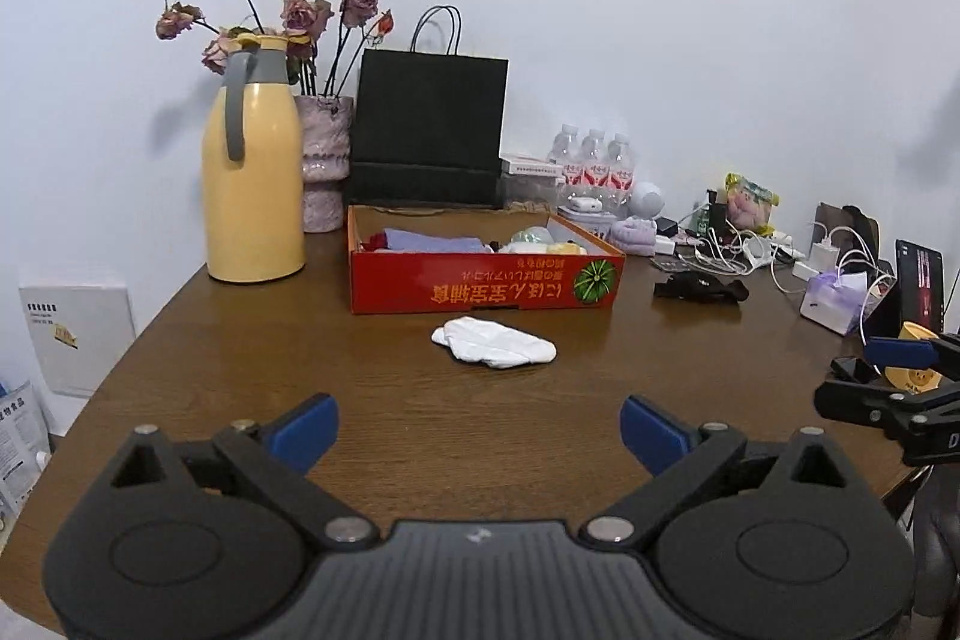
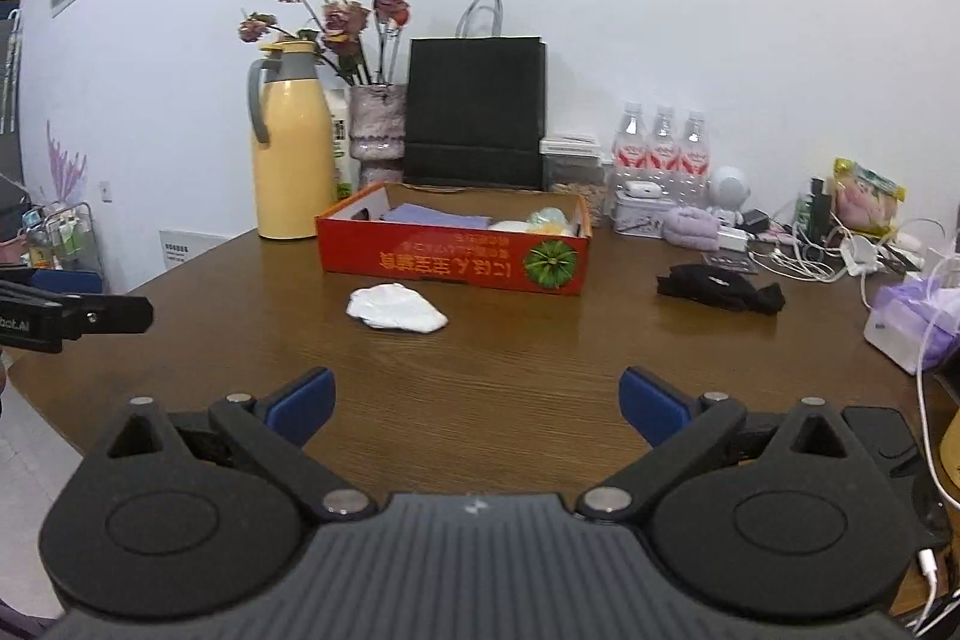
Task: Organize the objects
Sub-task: 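Withdraw both open grippers toward the white cloth, then grasp the white cloth with both grippers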
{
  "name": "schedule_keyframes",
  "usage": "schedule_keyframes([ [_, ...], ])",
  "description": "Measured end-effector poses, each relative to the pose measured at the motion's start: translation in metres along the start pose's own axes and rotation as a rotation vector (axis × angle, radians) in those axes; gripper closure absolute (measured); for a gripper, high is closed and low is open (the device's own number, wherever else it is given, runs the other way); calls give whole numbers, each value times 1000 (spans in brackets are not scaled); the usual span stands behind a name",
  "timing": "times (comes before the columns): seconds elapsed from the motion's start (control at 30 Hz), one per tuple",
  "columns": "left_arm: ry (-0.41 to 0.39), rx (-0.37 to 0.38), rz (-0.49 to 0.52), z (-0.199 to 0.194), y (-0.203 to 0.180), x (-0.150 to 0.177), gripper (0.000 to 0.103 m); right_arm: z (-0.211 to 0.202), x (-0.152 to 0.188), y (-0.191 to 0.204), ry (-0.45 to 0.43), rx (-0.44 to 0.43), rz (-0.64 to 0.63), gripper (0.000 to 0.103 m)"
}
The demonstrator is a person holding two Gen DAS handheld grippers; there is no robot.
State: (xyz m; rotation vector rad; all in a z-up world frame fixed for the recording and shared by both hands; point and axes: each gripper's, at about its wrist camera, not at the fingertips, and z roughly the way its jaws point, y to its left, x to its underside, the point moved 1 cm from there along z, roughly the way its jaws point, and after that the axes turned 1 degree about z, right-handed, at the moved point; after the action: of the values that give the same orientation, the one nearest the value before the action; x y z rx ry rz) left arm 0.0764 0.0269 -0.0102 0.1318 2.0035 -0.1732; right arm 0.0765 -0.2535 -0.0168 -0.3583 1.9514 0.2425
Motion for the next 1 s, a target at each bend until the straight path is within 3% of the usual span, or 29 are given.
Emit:
schedule_keyframes([
  [0.23,54,-16,3,25,2,6,2,16,7,15,17,-28,-34,0],
  [0.4,73,1,13,69,10,-4,4,59,1,10,62,-39,-6,2],
  [0.53,74,41,50,130,18,-27,10,115,-15,5,79,-82,15,17],
  [0.57,88,33,58,148,20,-32,11,133,-20,6,96,-87,21,25],
  [0.67,150,-31,86,204,26,-43,20,186,-28,7,158,-76,26,33],
  [0.73,178,-21,98,233,29,-46,21,216,-31,9,198,-53,22,40],
  [0.83,221,26,60,258,32,-46,35,248,-33,10,241,-91,71,43],
  [0.9,253,57,56,267,31,-42,61,263,-32,13,262,-104,87,50],
  [0.97,234,88,57,269,28,-39,72,273,-28,17,272,-101,82,62],
  [1.0,225,92,74,267,26,-38,77,274,-27,19,257,-104,79,64],
])
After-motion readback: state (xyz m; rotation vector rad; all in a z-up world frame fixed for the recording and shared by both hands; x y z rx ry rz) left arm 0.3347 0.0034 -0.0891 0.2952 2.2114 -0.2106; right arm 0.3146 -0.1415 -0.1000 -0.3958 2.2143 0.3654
